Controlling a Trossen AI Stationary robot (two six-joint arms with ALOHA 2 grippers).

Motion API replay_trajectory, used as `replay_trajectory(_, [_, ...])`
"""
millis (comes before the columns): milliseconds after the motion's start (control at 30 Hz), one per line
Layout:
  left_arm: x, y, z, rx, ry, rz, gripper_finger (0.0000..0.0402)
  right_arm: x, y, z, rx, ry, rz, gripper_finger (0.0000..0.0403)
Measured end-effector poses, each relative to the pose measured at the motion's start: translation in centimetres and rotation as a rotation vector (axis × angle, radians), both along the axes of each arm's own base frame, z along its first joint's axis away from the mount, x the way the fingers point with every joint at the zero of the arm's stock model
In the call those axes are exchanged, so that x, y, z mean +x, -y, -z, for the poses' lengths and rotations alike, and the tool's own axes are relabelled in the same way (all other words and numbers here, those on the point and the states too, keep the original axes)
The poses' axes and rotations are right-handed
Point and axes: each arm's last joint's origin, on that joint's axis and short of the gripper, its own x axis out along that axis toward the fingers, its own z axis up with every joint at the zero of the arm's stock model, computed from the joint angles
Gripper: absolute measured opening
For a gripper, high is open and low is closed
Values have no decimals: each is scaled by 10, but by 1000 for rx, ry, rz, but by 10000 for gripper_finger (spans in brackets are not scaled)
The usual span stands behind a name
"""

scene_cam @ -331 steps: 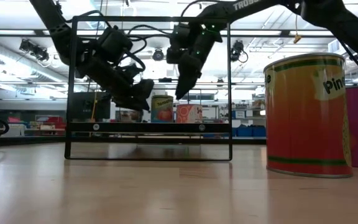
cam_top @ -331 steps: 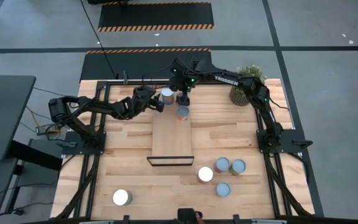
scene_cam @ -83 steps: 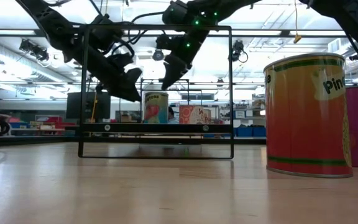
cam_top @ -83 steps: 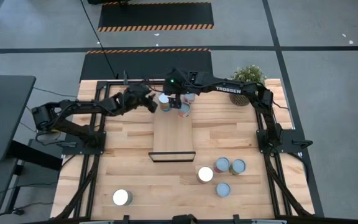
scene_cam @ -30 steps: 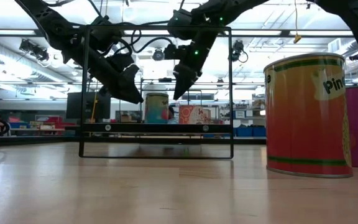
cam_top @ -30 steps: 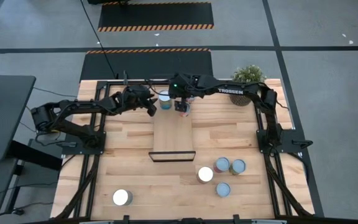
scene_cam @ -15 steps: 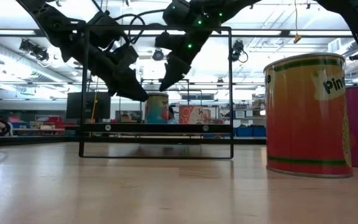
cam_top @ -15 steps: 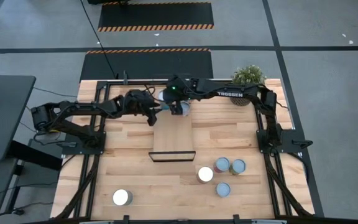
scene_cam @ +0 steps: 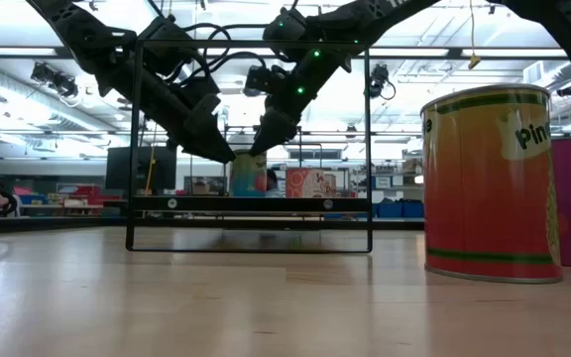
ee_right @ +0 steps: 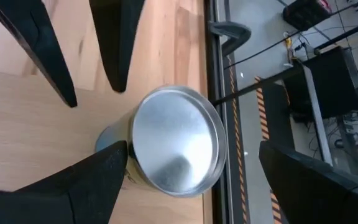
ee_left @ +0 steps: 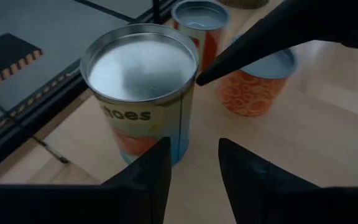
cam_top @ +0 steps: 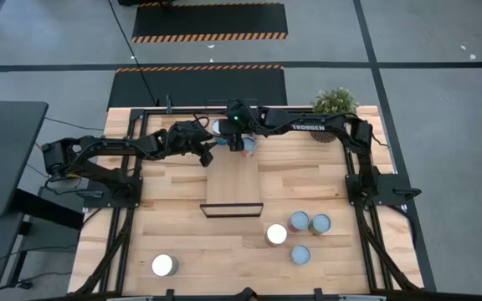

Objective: Pick and place cans onto a shelf
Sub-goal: Put the blue can on the shelf

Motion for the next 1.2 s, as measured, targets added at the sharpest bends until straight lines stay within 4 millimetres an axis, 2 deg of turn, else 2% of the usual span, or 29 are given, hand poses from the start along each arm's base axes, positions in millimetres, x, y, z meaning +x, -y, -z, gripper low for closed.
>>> replay_trajectory(133, [-1,-1,0,-3,4,-38,141,0,1,-3,-1,-1,11,373])
replay_trajectory(267, [-2,-4,0,-43,30,-79,141,-1,-7,-18,8,-62,49,373])
replay_trajectory(367, [-3,-5,-2,-53,46,-92,141,-5,-10,-32,118,-71,77,373])
replay_trajectory(433, [-3,-5,-2,-58,45,-94,141,-10,-4,-38,204,-53,128,373])
replay_trajectory(667, [-3,-5,-1,-69,45,-100,141,-39,26,-46,410,-120,297,372])
replay_trajectory(800, [-4,-5,0,-76,28,-102,141,-53,32,-53,467,-135,313,372])
replay_trajectory(1033, [-5,-4,2,-97,20,-113,141,-79,45,-76,492,-86,371,372])
replay_trajectory(1200, [-5,-4,2,-105,23,-118,141,-102,49,-70,509,-126,390,372])
